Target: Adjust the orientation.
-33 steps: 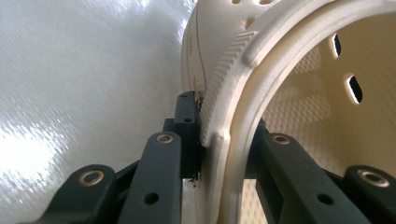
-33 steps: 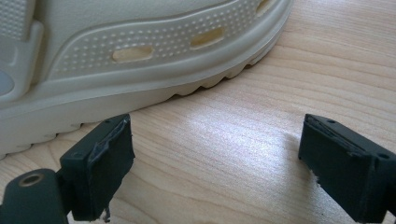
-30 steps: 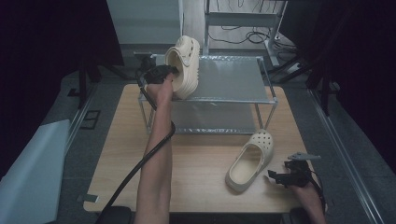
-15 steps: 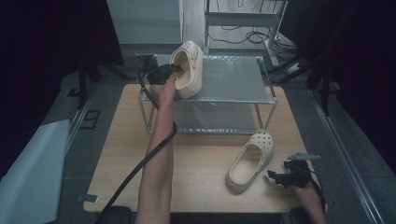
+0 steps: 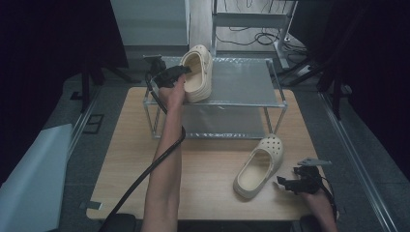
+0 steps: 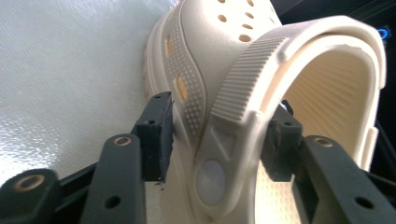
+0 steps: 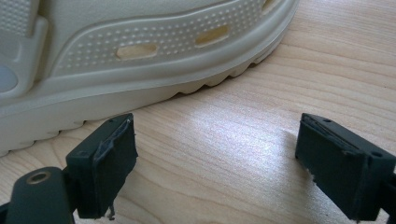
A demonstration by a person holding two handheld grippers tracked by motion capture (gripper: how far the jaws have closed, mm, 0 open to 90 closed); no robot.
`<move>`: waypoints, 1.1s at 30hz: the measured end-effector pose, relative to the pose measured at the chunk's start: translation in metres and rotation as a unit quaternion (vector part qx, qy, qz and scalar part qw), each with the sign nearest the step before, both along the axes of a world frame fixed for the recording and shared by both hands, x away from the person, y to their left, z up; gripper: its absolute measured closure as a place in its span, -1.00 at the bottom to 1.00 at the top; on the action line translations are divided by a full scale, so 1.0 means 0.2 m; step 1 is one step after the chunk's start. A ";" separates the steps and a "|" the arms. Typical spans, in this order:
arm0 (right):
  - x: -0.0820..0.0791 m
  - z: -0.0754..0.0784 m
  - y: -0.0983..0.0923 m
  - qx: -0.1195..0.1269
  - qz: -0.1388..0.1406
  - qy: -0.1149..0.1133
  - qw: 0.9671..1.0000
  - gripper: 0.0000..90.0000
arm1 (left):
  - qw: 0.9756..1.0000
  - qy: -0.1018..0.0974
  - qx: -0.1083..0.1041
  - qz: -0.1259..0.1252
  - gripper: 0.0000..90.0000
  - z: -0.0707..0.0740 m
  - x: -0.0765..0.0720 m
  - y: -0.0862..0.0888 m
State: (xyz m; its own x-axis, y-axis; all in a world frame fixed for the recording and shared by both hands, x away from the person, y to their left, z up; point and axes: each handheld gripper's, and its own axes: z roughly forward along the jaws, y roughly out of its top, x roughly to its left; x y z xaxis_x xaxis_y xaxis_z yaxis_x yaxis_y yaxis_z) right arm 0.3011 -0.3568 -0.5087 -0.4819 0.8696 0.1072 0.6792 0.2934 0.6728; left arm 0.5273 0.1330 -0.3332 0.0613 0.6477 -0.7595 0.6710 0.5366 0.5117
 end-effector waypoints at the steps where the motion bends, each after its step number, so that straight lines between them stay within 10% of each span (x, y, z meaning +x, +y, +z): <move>1: 0.00 0.00 0.00 0.001 0.000 0.000 1.000 -0.73 | 1.000 0.001 -0.007 0.001 0.17 0.00 0.00 0.00; 33: 0.00 0.00 0.01 -0.001 0.003 0.001 1.000 -0.73 | 0.997 -0.014 -0.007 -0.079 -0.40 0.01 -0.03 0.01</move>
State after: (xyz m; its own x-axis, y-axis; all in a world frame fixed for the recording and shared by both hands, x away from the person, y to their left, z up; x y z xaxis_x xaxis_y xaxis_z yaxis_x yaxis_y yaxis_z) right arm 0.3010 -0.3552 -0.5086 -0.4874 0.8667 0.1063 0.6782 0.2990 0.6713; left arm 0.5213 0.1342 -0.3316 0.1823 0.6183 -0.7645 0.7334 0.4323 0.5246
